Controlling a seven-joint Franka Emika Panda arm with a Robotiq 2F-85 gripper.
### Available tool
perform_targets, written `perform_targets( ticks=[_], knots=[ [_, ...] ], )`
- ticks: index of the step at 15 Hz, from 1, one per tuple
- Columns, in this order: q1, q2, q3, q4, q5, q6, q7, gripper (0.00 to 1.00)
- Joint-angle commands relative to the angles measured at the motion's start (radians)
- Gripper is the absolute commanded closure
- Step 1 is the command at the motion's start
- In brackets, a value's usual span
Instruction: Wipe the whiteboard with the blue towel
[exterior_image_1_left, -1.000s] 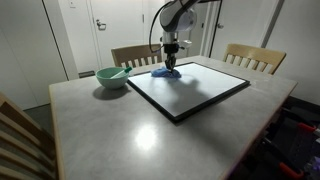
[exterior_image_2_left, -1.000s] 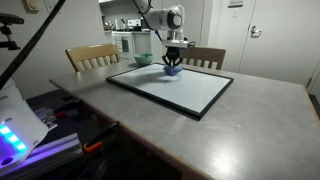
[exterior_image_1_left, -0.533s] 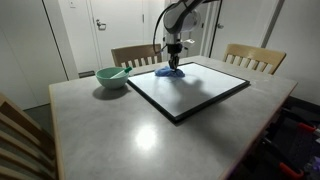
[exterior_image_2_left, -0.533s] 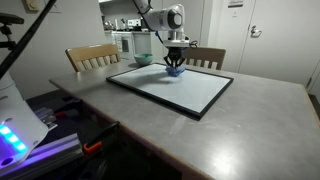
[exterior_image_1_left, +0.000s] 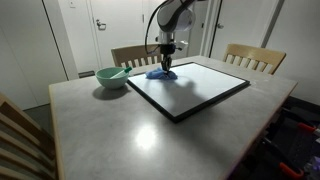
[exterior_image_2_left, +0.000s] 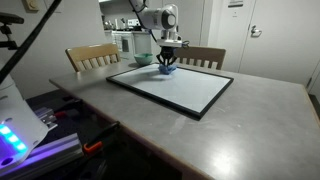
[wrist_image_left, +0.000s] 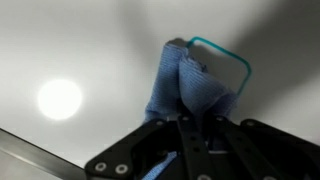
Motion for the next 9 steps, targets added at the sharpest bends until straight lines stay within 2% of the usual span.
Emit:
perform_targets(
  ticks=[1,4,9],
  knots=[
    [-0.008,-0.025,0.069,-0.044,0.049,0.003,-0.041,0.97],
    [0.002,-0.023,0.1,-0.048,0.062,0.009,-0.056,0.97],
    [0.012,-0.029,0.097,-0.069,0.053,0.007,-0.046,0.97]
  ],
)
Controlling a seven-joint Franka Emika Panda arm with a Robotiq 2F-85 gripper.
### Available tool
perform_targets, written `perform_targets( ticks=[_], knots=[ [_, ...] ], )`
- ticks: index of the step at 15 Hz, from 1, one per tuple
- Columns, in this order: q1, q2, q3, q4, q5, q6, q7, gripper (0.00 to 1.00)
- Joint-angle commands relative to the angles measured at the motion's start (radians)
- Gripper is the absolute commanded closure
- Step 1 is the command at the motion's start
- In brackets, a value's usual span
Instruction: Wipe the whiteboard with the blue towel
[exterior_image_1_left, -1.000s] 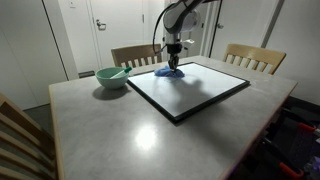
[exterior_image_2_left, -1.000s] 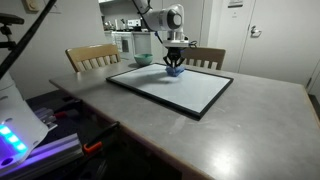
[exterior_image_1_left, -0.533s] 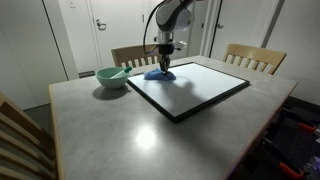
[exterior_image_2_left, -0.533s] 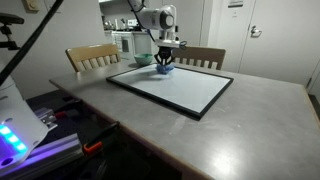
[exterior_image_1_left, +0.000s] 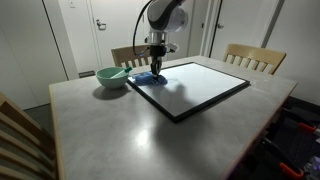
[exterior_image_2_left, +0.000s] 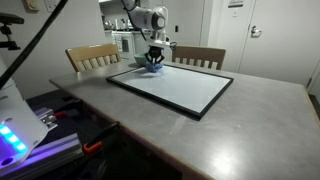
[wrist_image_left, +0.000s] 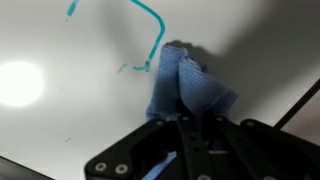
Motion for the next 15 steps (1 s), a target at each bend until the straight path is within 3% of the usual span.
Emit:
perform_targets(
  ticks=[1,9,15],
  knots=[
    [-0.007,-0.038,-0.007,-0.062,0.015,0.002,-0.01,0.97],
    [-0.026,-0.116,-0.022,-0.183,0.062,0.013,0.055,0.97],
    [-0.015,-0.112,-0.05,-0.231,0.038,0.095,0.061,0.97]
  ],
)
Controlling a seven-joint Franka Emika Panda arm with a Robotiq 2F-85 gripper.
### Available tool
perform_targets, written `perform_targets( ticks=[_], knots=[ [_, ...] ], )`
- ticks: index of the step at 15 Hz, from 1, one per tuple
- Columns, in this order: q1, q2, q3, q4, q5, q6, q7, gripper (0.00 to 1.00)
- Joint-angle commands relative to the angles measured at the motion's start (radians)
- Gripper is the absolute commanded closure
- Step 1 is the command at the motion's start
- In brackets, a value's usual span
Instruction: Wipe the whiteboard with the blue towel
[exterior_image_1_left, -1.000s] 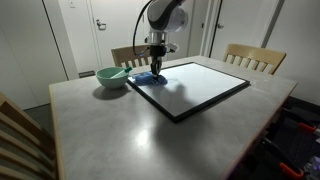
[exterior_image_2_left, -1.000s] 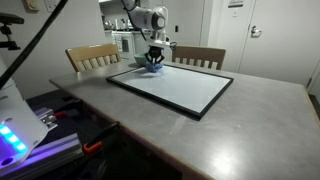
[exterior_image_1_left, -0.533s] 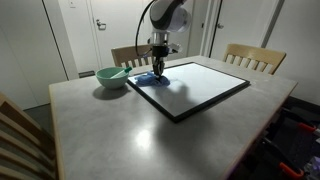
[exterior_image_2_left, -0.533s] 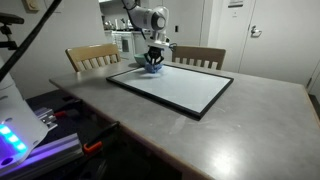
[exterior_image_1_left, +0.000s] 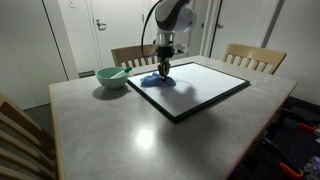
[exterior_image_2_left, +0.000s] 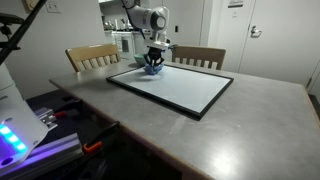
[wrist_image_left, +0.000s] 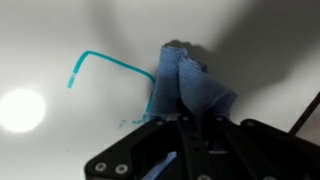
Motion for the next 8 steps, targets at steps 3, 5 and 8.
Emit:
perform_targets(
  ticks=[3,5,8],
  knots=[
    [0.01,-0.028,-0.036,-0.098,-0.023,0.096,0.012,0.97],
    [0.011,-0.038,-0.052,-0.122,-0.031,0.113,0.027,0.97],
    [0.01,-0.064,-0.085,-0.163,-0.052,0.136,0.055,0.97]
  ],
)
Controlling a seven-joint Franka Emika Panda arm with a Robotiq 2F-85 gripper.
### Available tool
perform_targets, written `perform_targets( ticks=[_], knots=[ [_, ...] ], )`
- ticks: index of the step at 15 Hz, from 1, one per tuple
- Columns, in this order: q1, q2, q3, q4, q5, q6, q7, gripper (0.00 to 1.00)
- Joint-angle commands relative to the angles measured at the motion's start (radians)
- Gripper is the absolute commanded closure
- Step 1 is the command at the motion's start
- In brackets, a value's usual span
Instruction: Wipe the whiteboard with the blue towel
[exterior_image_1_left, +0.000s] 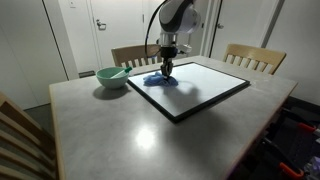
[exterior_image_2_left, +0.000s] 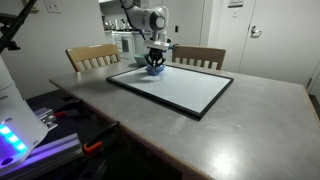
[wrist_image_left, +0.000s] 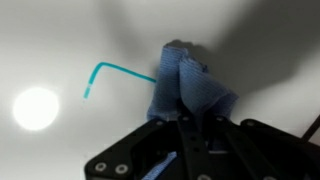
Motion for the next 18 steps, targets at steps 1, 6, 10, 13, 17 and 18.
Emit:
perform_targets(
  ticks=[1,6,10,13,17,18],
  knots=[
    [0.003,-0.035,-0.07,-0.106,-0.051,0.067,0.037,0.97],
    [0.02,-0.077,-0.153,-0.157,-0.152,0.07,0.105,0.97],
    [0.029,-0.079,-0.191,-0.161,-0.228,0.063,0.152,0.97],
    [0.023,-0.073,-0.164,-0.147,-0.219,0.065,0.139,0.97],
    [0.023,-0.058,-0.123,-0.11,-0.2,0.07,0.099,0.97],
    [0.023,-0.053,-0.11,-0.098,-0.197,0.071,0.086,0.97]
  ],
)
